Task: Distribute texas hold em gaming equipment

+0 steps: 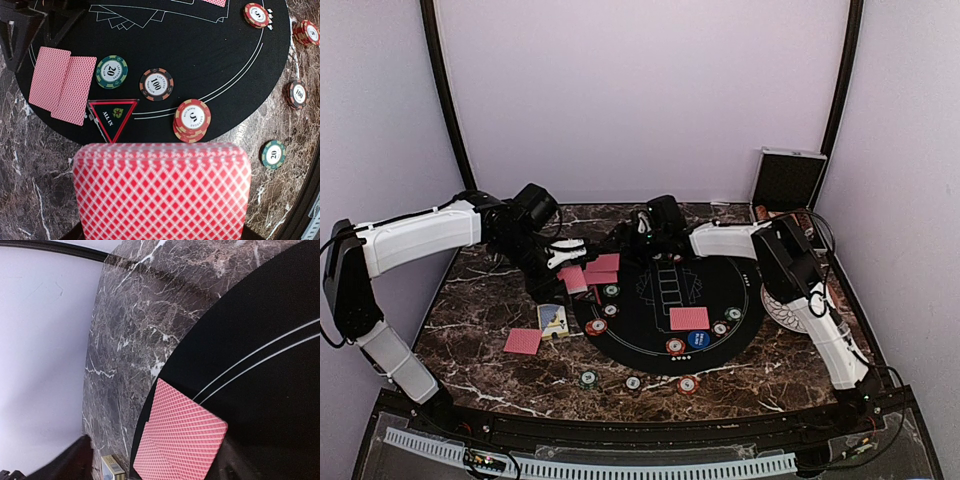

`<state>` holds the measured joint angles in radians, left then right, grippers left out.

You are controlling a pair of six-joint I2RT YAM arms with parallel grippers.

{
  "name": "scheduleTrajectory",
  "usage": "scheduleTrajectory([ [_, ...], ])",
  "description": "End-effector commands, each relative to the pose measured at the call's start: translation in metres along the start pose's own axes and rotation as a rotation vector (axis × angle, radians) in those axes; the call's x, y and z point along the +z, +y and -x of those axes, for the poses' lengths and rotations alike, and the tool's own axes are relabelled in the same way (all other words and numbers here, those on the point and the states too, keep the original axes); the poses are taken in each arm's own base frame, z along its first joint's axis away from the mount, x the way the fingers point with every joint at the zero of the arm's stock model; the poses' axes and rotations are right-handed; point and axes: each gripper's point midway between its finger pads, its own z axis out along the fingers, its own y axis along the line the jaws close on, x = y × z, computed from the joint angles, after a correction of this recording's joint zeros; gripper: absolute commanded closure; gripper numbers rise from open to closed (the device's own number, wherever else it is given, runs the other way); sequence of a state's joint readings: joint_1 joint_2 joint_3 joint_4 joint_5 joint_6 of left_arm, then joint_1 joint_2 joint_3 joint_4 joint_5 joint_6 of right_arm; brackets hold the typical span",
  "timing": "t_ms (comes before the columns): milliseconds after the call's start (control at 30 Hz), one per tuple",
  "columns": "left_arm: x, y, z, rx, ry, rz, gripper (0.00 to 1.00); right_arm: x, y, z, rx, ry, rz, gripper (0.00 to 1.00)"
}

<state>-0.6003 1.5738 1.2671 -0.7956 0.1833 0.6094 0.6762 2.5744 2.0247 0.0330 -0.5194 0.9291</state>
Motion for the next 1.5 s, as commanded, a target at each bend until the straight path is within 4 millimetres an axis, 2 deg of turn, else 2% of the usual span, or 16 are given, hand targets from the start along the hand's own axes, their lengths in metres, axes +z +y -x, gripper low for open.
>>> scheduleTrajectory([
  [0,-0.015,-0.001,0.009,0.013,-0.037,0.005,1.00,-0.024,0.027,0.011,-0.075,-0.034,-0.034,0.02],
  [167,-0.017,0.000,0.011,0.013,-0.045,0.016,1.00,-0.046,0.037,0.007,-0.116,-0.055,-0.060,0.01],
  [267,-0.018,0.001,0.011,0.013,-0.049,0.022,1.00,-0.065,0.054,0.008,-0.134,-0.092,-0.014,0.01],
  [300,-0.019,0.001,0.011,0.013,-0.051,0.025,1.00,-0.070,0.052,0.002,-0.116,-0.095,0.005,0.01],
  [333,-0.019,0.001,0.011,0.013,-0.052,0.026,1.00,-0.079,0.068,0.005,-0.118,-0.125,0.066,0.01],
  [433,-0.020,0.002,0.012,0.012,-0.055,0.032,1.00,-0.097,0.073,-0.006,-0.068,-0.122,0.162,0.01],
  [567,-0.022,0.003,0.013,0.010,-0.060,0.039,1.00,-0.105,0.080,-0.019,-0.014,-0.082,0.196,0.01],
  [733,-0.024,0.005,0.015,0.011,-0.068,0.047,1.00,-0.115,0.110,-0.054,-0.016,-0.010,0.331,0.02],
  [767,-0.025,0.006,0.016,0.013,-0.072,0.052,1.00,-0.116,0.118,-0.076,-0.029,0.034,0.347,0.09],
  [800,-0.025,0.005,0.016,0.014,-0.073,0.052,1.00,-0.115,0.120,-0.085,-0.029,0.056,0.356,0.12],
  [1033,-0.027,0.006,0.025,0.007,-0.091,0.037,1.00,-0.111,0.132,-0.128,-0.034,0.160,0.371,0.23],
  [1333,-0.029,0.006,0.035,0.005,-0.107,0.011,1.00,-0.104,0.156,-0.140,-0.057,0.210,0.409,0.26],
  [1467,-0.029,0.006,0.036,0.007,-0.108,0.008,1.00,-0.102,0.163,-0.141,-0.068,0.213,0.424,0.23],
])
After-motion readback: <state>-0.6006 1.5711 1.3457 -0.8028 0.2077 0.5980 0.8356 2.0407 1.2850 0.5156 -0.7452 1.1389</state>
